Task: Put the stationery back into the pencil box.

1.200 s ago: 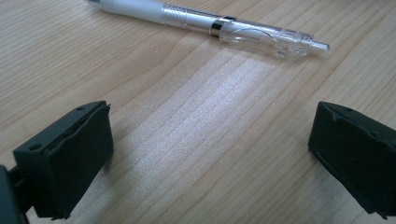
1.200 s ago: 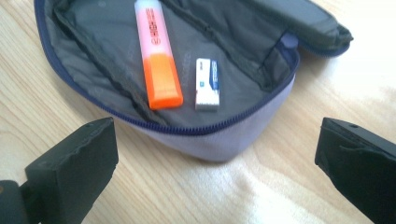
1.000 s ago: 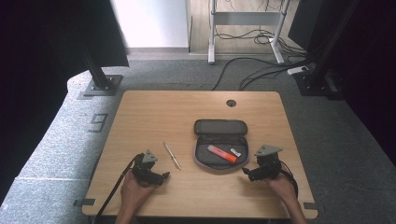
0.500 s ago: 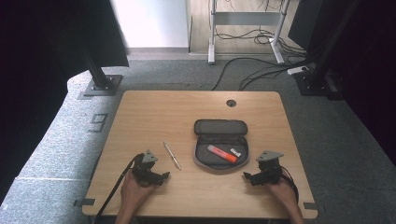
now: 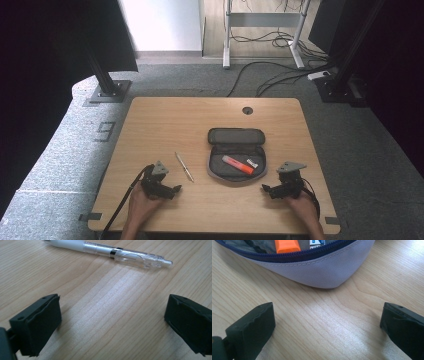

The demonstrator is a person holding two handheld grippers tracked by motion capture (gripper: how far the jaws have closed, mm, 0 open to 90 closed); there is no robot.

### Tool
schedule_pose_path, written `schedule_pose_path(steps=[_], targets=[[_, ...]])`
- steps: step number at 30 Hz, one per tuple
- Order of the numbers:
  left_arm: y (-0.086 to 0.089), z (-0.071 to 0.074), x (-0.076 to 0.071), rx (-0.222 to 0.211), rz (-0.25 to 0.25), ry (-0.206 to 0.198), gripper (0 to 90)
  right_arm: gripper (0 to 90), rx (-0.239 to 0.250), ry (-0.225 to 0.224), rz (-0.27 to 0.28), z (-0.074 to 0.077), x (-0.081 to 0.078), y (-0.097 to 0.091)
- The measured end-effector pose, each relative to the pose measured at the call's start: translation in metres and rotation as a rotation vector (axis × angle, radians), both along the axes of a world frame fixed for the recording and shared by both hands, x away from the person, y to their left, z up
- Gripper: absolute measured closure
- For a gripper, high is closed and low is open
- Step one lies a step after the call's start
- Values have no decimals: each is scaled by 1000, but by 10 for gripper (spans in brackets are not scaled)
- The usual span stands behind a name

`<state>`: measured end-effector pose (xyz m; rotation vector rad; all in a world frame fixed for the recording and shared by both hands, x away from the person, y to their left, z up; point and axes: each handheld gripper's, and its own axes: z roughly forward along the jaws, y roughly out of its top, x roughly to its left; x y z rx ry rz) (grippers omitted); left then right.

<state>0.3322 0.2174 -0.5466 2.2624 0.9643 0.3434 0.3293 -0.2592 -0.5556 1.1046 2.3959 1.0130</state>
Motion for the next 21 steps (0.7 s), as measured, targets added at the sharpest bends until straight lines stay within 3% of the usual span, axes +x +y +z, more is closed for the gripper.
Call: schedule_pose_path(steps=[6,15,21], targets=[[1,2,2,-9,43,18,19,0,0,0,-1,0,0,0],[-1,11,2,-4,38,3,50,0,0,0,-1,0,0,0],[-3,17,5,-38,29,-5,89,0,0,0,0,0,0,0]])
